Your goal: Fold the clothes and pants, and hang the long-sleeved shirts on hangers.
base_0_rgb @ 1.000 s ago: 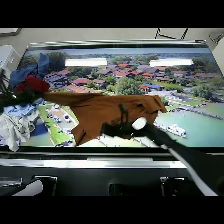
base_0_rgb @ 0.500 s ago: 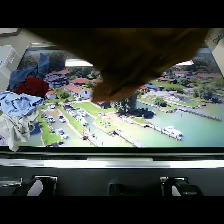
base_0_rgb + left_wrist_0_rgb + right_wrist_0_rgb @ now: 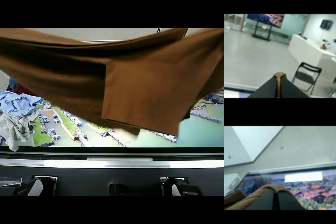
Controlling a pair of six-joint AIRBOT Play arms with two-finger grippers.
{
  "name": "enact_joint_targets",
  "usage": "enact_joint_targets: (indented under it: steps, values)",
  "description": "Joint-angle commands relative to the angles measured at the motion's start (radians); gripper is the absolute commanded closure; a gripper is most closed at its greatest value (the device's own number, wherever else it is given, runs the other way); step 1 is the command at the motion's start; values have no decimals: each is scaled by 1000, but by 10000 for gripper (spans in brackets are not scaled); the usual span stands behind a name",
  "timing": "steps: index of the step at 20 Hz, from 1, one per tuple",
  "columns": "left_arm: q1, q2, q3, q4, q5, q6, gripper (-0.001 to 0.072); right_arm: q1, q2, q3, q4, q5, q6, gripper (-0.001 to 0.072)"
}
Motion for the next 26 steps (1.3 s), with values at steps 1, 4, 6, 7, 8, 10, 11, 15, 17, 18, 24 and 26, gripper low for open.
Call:
enact_joint_targets:
  steps: [1, 4, 6, 7, 8, 10, 11, 15, 17, 18, 24, 26]
  values:
    - [1, 0, 1, 277, -143, -86, 687, -3, -15, 3, -53, 135, 14, 679]
    - [0, -24, -48, 346, -383, -110, 687, -3, -82, 3, -58, 279, 26, 679]
    - [1, -13, -72, 349, -388, -97, 687, -3, -103, 3, -19, 264, -1, 679]
    - [1, -6, -70, 355, -359, -91, 687, -3, -102, 3, -7, 227, -14, 679]
    - [1, 0, -69, 355, -326, -91, 687, -3, -98, 3, -3, 194, -14, 679]
    - [0, 9, -68, 352, -297, -101, 687, -3, -96, 3, 12, 162, -19, 679]
    - [1, 11, -68, 352, -303, -111, 687, -3, -97, 3, 28, 169, -28, 679]
    - [1, -26, -116, 473, -390, -111, 687, -3, -124, 3, 76, 343, -41, 679]
    - [1, -41, -180, 579, -446, -113, 687, -3, -126, 3, 27, 423, -111, 679]
    - [1, -34, -200, 579, -449, -133, 687, -3, -122, 3, 0, 420, -100, 679]
    - [1, 132, -108, 351, -318, -141, 687, -3, -31, 3, 53, 296, -97, 679]
    - [1, 190, -22, 350, -216, -168, 688, -3, 16, 3, 84, 163, -97, 679]
